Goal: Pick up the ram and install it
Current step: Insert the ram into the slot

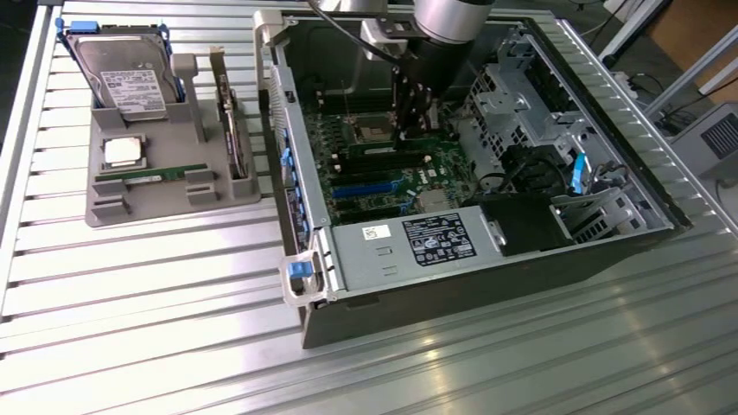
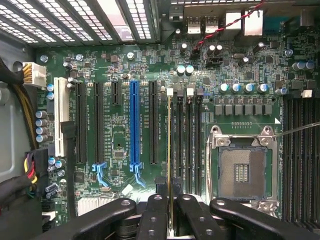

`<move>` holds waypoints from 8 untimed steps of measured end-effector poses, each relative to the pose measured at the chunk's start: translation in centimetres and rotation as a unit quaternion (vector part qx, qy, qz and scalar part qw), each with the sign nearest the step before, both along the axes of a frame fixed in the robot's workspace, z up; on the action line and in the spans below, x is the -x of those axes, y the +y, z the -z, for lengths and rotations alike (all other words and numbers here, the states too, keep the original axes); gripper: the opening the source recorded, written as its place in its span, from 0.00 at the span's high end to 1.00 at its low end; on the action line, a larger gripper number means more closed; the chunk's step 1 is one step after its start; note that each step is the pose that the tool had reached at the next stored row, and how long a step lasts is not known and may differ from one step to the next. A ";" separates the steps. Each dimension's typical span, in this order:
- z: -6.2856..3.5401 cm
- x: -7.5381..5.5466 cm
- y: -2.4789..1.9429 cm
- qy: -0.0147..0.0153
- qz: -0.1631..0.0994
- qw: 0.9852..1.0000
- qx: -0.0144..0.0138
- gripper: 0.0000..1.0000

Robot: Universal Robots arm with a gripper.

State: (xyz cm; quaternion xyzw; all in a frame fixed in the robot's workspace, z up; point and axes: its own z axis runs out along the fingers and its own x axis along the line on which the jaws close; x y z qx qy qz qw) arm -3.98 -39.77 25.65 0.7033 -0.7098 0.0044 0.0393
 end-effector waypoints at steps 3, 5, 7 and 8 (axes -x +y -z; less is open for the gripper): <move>0.37 0.1 0.01 0.000 0.000 1.000 0.000 0.86; 0.55 0.1 0.02 0.000 0.000 1.000 0.000 0.86; 0.78 0.2 0.02 0.000 0.000 1.000 0.000 0.86; 0.94 0.2 0.03 0.000 0.000 1.000 0.000 0.86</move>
